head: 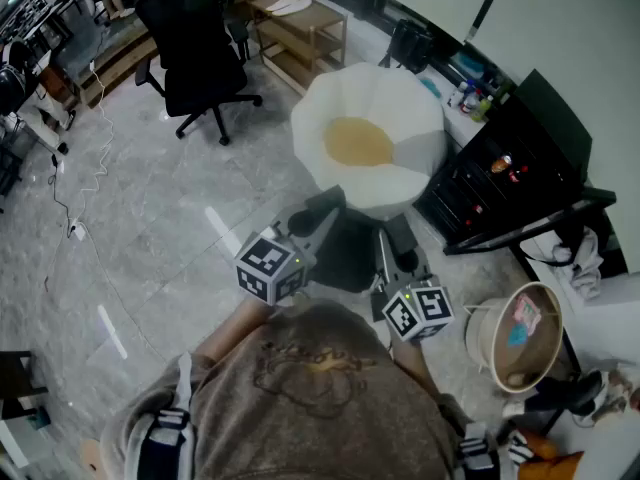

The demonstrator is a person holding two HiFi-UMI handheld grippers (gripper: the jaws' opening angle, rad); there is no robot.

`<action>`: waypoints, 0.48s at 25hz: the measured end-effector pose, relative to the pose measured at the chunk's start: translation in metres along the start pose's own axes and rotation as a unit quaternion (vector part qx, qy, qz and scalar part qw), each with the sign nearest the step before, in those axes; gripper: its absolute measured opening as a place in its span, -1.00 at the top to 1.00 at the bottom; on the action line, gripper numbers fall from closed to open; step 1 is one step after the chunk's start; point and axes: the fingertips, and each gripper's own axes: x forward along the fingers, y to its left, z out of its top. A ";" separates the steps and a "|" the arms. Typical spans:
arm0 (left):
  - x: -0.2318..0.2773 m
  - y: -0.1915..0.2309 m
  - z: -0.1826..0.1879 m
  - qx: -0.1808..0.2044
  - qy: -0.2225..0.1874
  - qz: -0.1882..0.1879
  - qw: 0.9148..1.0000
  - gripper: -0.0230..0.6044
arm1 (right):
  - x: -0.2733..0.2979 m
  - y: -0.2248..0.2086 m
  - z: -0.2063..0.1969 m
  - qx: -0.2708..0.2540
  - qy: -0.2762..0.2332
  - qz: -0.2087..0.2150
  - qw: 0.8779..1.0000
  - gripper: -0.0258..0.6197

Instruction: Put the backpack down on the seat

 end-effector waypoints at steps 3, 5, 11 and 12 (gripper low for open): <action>0.003 0.004 0.001 0.005 0.001 -0.001 1.000 0.84 | 0.005 -0.003 0.001 -0.002 0.001 0.002 1.000 0.83; 0.006 0.008 0.001 0.001 0.006 -0.005 1.000 0.84 | 0.009 -0.005 0.001 0.000 0.000 0.002 1.000 0.83; 0.018 0.018 -0.003 0.001 0.012 -0.024 1.000 0.84 | 0.020 -0.016 -0.005 0.009 0.005 -0.003 1.000 0.83; 0.018 0.019 -0.004 0.003 0.012 -0.030 0.999 0.84 | 0.022 -0.019 -0.005 0.010 0.003 -0.006 1.000 0.83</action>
